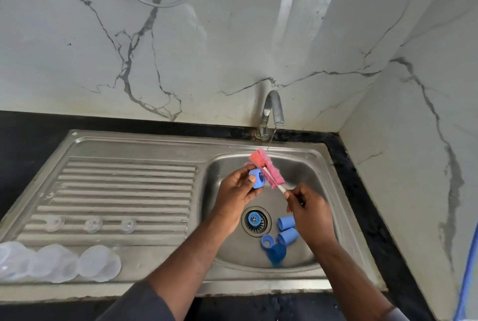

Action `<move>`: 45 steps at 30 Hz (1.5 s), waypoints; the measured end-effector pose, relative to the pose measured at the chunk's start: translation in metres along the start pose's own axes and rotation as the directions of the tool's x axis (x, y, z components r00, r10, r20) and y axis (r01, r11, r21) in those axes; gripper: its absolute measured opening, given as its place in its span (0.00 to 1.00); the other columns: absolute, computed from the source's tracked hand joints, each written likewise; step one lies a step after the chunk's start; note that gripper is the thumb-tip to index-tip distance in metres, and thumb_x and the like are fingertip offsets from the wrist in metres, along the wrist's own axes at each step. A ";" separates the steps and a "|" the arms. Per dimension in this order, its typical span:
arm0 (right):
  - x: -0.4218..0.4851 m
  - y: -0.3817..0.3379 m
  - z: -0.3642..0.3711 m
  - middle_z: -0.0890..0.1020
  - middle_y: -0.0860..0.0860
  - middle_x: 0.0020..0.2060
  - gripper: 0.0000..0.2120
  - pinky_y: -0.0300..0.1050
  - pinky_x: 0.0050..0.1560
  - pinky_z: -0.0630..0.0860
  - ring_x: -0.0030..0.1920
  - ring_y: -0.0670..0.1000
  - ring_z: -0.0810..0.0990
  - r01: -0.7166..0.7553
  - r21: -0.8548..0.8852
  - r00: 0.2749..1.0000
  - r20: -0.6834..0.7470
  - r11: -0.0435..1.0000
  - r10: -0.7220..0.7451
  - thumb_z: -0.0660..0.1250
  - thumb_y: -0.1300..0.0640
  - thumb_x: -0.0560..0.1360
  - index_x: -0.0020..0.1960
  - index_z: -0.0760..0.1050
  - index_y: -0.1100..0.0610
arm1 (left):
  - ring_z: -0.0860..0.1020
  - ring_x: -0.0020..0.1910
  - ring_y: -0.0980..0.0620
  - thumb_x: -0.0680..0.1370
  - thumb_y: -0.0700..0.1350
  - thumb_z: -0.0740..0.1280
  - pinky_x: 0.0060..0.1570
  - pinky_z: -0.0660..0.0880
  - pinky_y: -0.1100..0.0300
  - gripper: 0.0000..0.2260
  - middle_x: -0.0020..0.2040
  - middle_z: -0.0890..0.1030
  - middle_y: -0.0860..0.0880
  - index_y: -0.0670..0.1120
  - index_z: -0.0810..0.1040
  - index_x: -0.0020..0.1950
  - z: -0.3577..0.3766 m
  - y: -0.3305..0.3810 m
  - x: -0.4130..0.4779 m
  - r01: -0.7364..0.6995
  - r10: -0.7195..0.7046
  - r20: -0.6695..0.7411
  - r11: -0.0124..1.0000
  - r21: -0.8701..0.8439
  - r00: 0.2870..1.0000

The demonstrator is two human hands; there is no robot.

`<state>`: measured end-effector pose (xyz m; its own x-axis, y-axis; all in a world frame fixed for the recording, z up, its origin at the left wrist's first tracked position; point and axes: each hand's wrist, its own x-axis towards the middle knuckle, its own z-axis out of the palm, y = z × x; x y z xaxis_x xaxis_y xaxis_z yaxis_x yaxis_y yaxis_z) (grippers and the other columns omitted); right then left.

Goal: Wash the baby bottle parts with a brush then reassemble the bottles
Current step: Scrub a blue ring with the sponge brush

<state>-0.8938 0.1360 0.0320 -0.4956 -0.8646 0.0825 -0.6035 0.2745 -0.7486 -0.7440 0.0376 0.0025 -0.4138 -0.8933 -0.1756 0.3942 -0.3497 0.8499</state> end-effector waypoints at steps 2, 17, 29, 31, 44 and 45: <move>0.000 0.005 -0.005 0.80 0.44 0.30 0.11 0.33 0.33 0.71 0.32 0.42 0.77 0.033 0.030 0.999 0.014 0.999 -0.033 0.70 0.57 0.79 0.39 0.74 0.52 | 0.82 0.59 0.47 0.82 0.39 0.64 0.60 0.79 0.52 0.10 0.57 0.84 0.44 0.43 0.78 0.63 0.006 -0.004 0.001 -0.007 0.007 0.008 1.000 0.028 1.000; 0.012 0.039 -0.029 0.81 0.44 0.32 0.08 0.36 0.35 0.73 0.33 0.43 0.78 0.042 0.073 0.995 0.085 0.996 -0.048 0.71 0.56 0.78 0.41 0.76 0.53 | 0.83 0.58 0.47 0.83 0.40 0.62 0.55 0.81 0.56 0.11 0.57 0.84 0.42 0.40 0.77 0.63 0.044 -0.014 0.010 -0.025 0.013 -0.158 0.997 -0.079 0.987; 0.018 0.044 -0.033 0.81 0.46 0.31 0.08 0.30 0.35 0.71 0.32 0.41 0.77 0.002 0.108 0.998 0.063 0.994 -0.009 0.71 0.57 0.78 0.41 0.76 0.56 | 0.83 0.56 0.46 0.83 0.39 0.61 0.52 0.82 0.56 0.12 0.56 0.83 0.40 0.35 0.75 0.64 0.050 -0.004 0.019 -0.058 0.015 -0.170 0.966 -0.251 0.985; 0.018 0.045 -0.031 0.81 0.46 0.31 0.08 0.31 0.35 0.72 0.33 0.41 0.78 -0.010 0.108 0.999 0.049 0.994 0.004 0.71 0.57 0.78 0.41 0.76 0.55 | 0.82 0.58 0.45 0.83 0.38 0.62 0.53 0.82 0.55 0.12 0.57 0.83 0.39 0.36 0.76 0.65 0.048 -0.004 0.020 -0.057 0.020 -0.163 0.973 -0.223 0.986; 0.011 0.039 -0.026 0.80 0.41 0.32 0.06 0.30 0.35 0.71 0.35 0.43 0.80 0.168 0.053 0.982 0.074 0.984 -0.172 0.71 0.56 0.78 0.43 0.77 0.54 | 0.83 0.49 0.51 0.72 0.29 0.73 0.51 0.79 0.61 0.15 0.47 0.87 0.48 0.43 0.83 0.55 0.018 0.000 0.016 -0.087 0.113 -0.095 0.967 0.241 0.989; 0.013 0.039 -0.025 0.79 0.41 0.31 0.06 0.30 0.34 0.70 0.35 0.43 0.79 0.182 0.013 0.981 0.066 0.983 -0.182 0.71 0.56 0.78 0.43 0.77 0.54 | 0.84 0.49 0.52 0.72 0.29 0.74 0.50 0.79 0.62 0.15 0.47 0.87 0.48 0.44 0.83 0.54 0.016 0.002 0.016 -0.095 0.121 -0.077 0.955 0.282 0.990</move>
<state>-0.9393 0.1463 0.0208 -0.3349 -0.9261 0.1739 -0.6752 0.1071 -0.7298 -0.7635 0.0270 0.0095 -0.2984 -0.9481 -0.1095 0.1840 -0.1698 0.9682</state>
